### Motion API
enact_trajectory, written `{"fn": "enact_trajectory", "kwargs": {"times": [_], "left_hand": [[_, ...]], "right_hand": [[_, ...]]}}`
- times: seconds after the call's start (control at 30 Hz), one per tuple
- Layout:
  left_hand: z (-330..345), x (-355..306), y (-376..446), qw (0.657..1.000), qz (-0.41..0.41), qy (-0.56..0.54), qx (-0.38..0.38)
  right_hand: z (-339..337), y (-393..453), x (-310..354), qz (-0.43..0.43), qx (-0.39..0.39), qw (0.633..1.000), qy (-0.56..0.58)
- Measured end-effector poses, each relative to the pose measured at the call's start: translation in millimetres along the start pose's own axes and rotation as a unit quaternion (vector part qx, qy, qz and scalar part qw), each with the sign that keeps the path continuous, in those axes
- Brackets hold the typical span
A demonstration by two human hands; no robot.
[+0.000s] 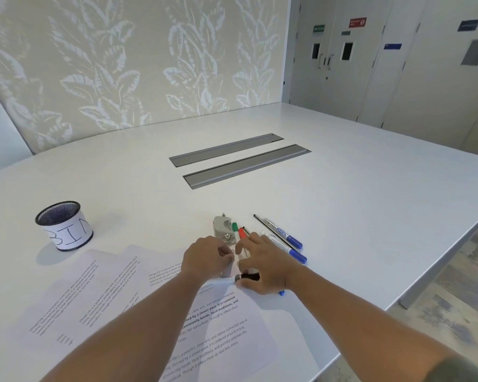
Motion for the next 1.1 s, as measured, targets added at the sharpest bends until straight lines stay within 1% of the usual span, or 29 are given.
{"fn": "enact_trajectory", "kwargs": {"times": [0.3, 0.43, 0.57, 0.67, 0.77, 0.97, 1.1], "left_hand": [[4.2, 2.9, 3.5, 0.998, 0.001, -0.060, 0.013], [2.9, 3.6, 5.9, 0.995, 0.008, -0.096, -0.029], [2.9, 3.1, 6.1, 0.990, 0.003, -0.122, -0.073], [7.5, 2.6, 7.3, 0.989, 0.010, -0.136, -0.062], [11.6, -2.1, 8.0, 0.992, 0.026, -0.117, -0.045], [18.3, -20.1, 9.6, 0.991, 0.054, -0.112, -0.058], [22.2, -29.5, 10.4, 0.987, 0.073, -0.131, -0.058]], "right_hand": [[-4.2, -26.5, -32.9, 0.042, -0.063, 0.997, -0.013], [-7.7, -36.0, -50.3, 0.074, -0.060, 0.995, -0.024], [-4.1, -45.2, -70.7, 0.153, -0.050, 0.987, -0.014], [2.6, -50.1, -82.3, 0.230, -0.054, 0.972, -0.003], [9.1, -53.0, -88.3, 0.289, -0.059, 0.956, 0.003], [11.2, -60.0, -89.6, 0.320, -0.114, 0.937, 0.077], [17.7, -66.3, -88.2, 0.328, -0.077, 0.936, 0.106]]}}
Point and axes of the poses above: each hand's wrist, its own y-axis towards the middle knuckle, its own z-axis out of the palm, x = y × z, the point moved 6 cm from there along y, towards the middle knuckle, and after that the axes turned 13 degrees about x, right-handed, at the moved point
